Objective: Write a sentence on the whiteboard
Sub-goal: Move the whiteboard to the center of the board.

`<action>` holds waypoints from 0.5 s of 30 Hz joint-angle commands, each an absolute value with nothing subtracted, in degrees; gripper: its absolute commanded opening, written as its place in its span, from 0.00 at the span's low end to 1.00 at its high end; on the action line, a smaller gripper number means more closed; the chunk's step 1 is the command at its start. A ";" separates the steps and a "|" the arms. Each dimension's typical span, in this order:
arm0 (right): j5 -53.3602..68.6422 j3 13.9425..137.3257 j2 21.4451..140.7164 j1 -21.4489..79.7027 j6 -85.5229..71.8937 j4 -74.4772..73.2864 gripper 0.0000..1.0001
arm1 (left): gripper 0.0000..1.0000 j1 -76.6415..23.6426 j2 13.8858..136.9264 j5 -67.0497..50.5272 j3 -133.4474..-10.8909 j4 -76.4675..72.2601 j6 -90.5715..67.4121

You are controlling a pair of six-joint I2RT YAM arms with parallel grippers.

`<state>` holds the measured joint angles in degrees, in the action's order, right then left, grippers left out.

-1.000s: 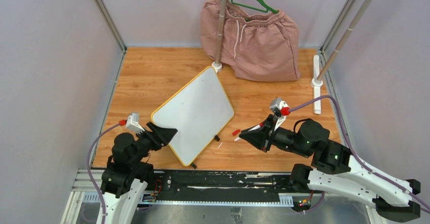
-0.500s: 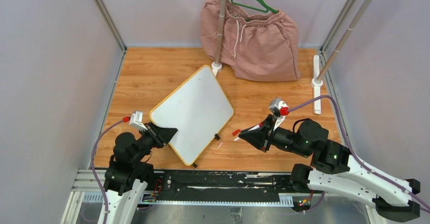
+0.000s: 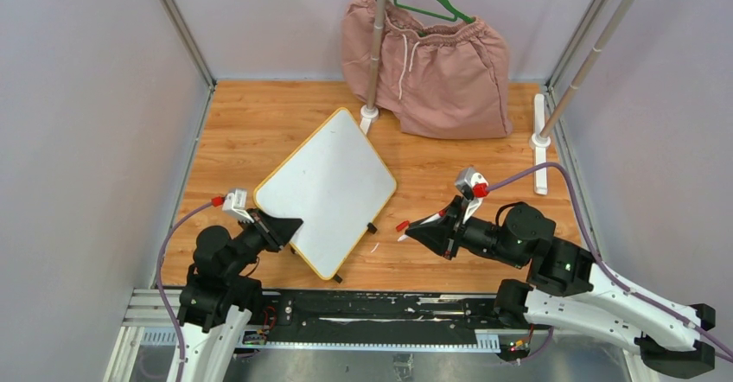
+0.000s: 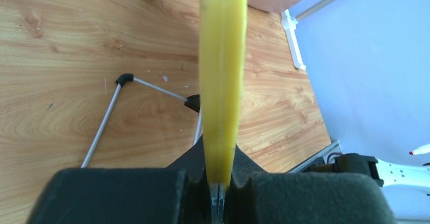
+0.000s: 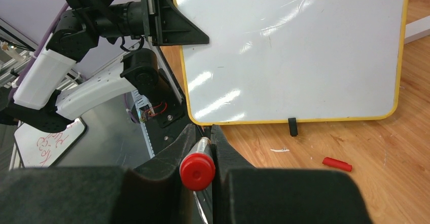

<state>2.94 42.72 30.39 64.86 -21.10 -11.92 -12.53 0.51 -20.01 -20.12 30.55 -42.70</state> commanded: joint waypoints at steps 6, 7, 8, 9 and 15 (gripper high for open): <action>0.90 39.31 30.83 64.91 -19.39 -8.66 0.00 | 0.00 -12.39 -3.70 -21.14 -17.29 17.55 -43.62; 0.28 38.45 30.94 64.90 -19.10 -8.36 0.00 | 0.00 -12.39 -3.69 -21.00 -16.70 15.41 -43.83; 0.07 37.30 31.07 64.94 -18.80 -8.04 0.00 | 0.00 -12.39 -3.69 -20.90 -16.24 13.54 -43.97; -1.90 36.44 31.23 64.91 -18.54 -7.75 0.00 | 0.00 -12.39 -3.69 -20.70 -15.80 11.71 -43.98; -3.51 33.43 31.72 64.89 -18.09 -5.31 0.00 | 0.00 -12.55 -2.27 -20.42 -12.17 3.07 -42.21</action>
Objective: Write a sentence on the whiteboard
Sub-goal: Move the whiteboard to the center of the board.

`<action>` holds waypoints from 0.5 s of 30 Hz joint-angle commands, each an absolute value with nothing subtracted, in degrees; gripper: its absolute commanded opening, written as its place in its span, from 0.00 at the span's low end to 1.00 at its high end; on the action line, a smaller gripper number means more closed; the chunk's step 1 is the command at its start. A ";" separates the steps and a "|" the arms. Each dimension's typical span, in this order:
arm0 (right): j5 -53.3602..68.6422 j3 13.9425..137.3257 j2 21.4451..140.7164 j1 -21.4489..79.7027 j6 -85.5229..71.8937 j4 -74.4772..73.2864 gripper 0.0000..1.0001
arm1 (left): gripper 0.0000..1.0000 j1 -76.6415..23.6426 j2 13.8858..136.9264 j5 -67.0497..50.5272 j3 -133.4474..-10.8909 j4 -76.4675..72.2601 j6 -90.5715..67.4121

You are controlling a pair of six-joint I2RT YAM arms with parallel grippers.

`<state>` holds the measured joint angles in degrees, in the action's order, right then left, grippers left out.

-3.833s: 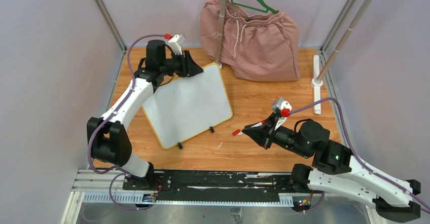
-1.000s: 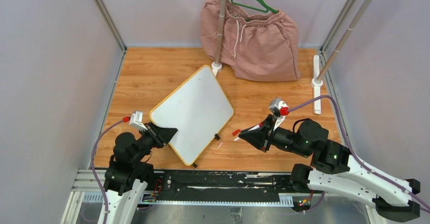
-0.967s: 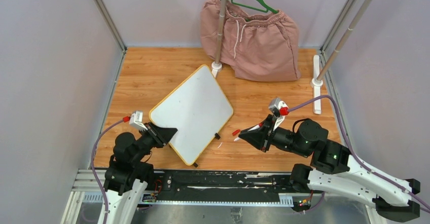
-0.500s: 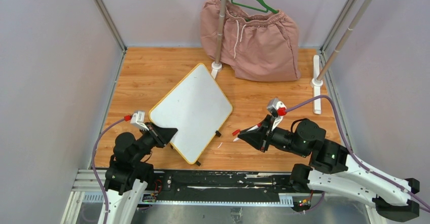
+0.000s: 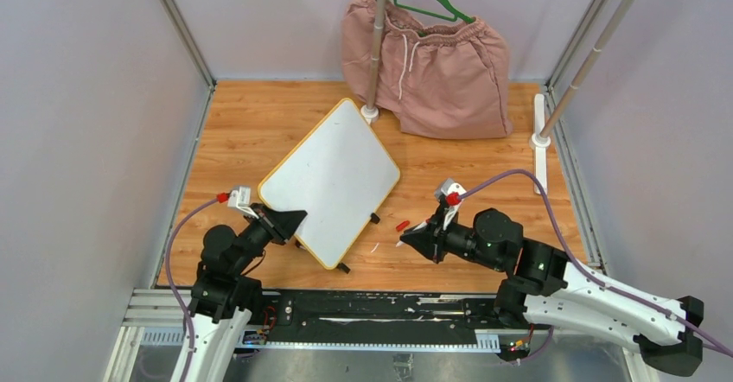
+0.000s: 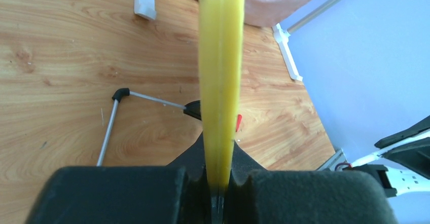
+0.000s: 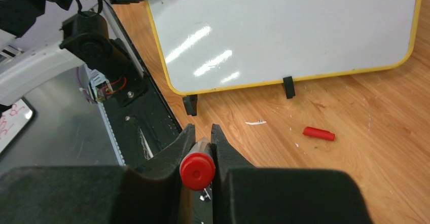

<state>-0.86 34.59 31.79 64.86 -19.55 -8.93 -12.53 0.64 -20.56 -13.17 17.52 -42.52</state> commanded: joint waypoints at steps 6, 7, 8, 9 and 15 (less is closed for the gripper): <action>-6.21 32.58 31.48 64.88 -16.31 -5.41 0.00 | 0.00 -18.71 -2.70 -15.60 -8.47 1.05 -38.64; -6.82 32.03 31.24 64.89 -16.21 -4.99 0.00 | 0.00 -20.57 -3.29 -13.89 -7.95 0.67 -37.98; -7.46 31.44 31.02 64.90 -16.20 -4.43 0.00 | 0.00 -22.18 -3.63 -12.44 -7.50 0.33 -36.94; -8.20 30.79 30.84 64.94 -16.24 -3.87 0.00 | 0.00 -24.32 -3.43 -11.18 -7.07 -0.61 -35.85; -13.98 28.91 31.32 64.91 -17.30 -2.72 0.00 | 0.00 -29.79 -2.44 -6.02 -3.63 -7.69 -32.06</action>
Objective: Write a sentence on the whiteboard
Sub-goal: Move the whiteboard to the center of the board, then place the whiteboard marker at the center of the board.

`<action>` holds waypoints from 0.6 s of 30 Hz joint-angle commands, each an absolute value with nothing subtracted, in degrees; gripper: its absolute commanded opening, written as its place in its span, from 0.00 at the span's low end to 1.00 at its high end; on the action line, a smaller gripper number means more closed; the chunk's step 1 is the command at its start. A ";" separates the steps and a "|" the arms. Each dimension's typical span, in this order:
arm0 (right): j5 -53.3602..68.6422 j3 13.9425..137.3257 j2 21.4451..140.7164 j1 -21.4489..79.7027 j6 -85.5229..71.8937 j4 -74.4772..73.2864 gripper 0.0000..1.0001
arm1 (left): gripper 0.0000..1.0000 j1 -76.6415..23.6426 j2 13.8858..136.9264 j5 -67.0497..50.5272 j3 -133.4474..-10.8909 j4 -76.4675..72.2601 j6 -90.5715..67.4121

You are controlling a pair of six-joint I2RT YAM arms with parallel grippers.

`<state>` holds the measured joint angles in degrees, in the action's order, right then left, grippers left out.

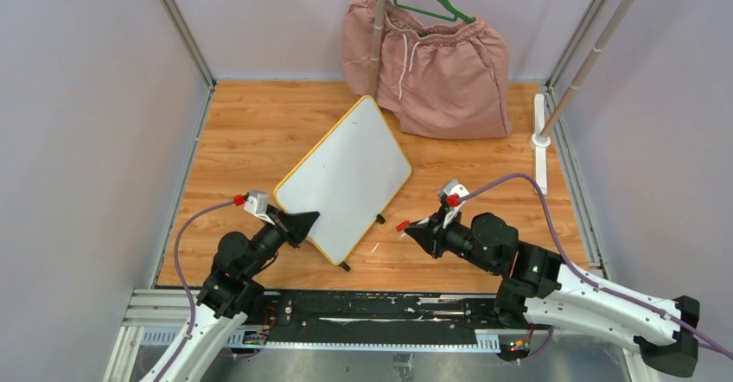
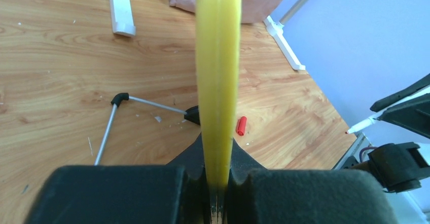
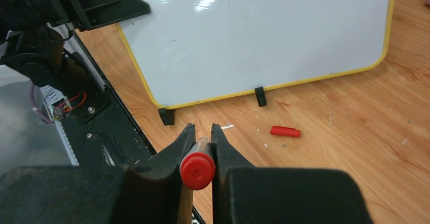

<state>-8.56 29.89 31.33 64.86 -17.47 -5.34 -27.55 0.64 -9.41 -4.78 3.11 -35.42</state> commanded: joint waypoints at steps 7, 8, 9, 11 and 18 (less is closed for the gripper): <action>-16.07 28.40 33.42 63.54 -18.51 -2.94 0.00 | 0.00 -29.79 -0.45 -5.31 -5.18 -9.95 -30.75; -15.88 28.25 34.06 63.39 -18.54 -2.70 0.00 | 0.00 -29.79 -0.44 -6.26 -6.07 -9.24 -30.94; -15.72 28.10 34.48 63.37 -18.61 -2.34 0.00 | 0.00 -29.79 -0.44 -6.84 -7.04 -7.51 -31.06; -15.37 27.60 35.07 63.37 -18.80 -1.38 0.00 | 0.00 -29.79 0.88 -6.99 -9.18 -2.07 -30.72; -13.54 27.17 37.48 63.37 -18.87 1.90 0.00 | 0.00 -30.32 -3.21 -0.44 -12.05 11.36 -33.77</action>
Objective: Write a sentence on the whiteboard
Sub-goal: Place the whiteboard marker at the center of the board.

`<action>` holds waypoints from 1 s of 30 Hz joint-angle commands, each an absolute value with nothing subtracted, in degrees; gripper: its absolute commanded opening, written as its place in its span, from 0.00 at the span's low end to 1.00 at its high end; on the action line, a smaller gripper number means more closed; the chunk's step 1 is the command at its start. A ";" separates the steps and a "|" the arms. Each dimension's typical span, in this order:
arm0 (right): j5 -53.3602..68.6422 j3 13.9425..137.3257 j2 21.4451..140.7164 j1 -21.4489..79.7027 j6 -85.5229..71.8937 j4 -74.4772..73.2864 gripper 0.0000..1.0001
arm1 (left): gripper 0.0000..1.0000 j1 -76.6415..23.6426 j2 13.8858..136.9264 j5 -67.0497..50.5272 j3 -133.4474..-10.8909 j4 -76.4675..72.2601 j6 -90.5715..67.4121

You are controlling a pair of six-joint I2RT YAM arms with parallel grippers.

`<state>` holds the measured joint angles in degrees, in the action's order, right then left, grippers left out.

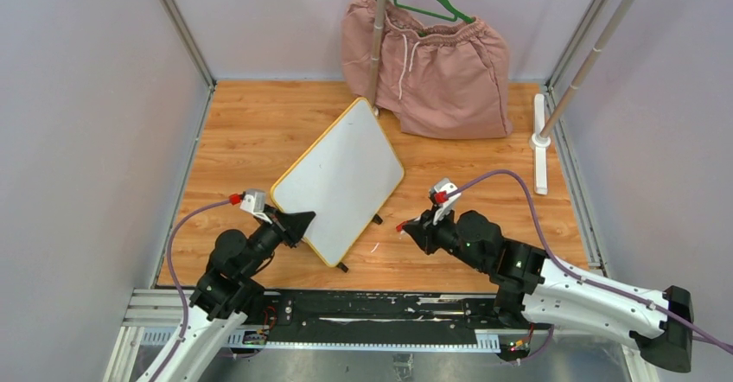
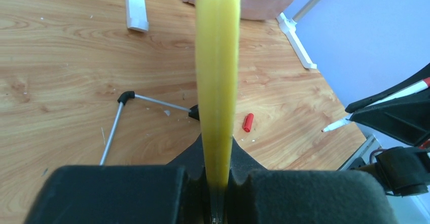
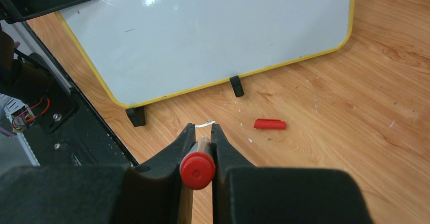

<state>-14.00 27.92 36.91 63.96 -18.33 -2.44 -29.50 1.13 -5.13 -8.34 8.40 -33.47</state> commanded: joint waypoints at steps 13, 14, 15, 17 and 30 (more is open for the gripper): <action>-11.43 25.52 37.81 63.37 -18.21 5.46 0.00 | 0.00 -32.59 -3.60 -3.59 -9.99 9.48 -32.47; -11.38 25.51 37.49 63.37 -18.10 5.41 0.00 | 0.00 -32.61 -3.68 -4.12 -9.46 8.95 -32.50; -11.30 25.54 36.99 63.37 -17.98 5.26 0.00 | 0.00 -32.56 -3.61 -4.61 -8.94 8.63 -32.52; -11.22 25.63 36.17 63.37 -17.69 4.75 0.00 | 0.00 -32.63 -3.63 -5.90 -8.26 7.91 -32.58; -7.54 28.87 40.59 55.99 -22.69 -2.84 0.00 | 0.05 -32.55 -3.60 -2.93 -9.91 10.64 -32.56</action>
<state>-11.55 25.78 37.50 62.54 -18.61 2.50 -32.08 0.62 -1.85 -8.88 10.17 -33.80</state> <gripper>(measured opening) 0.156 0.096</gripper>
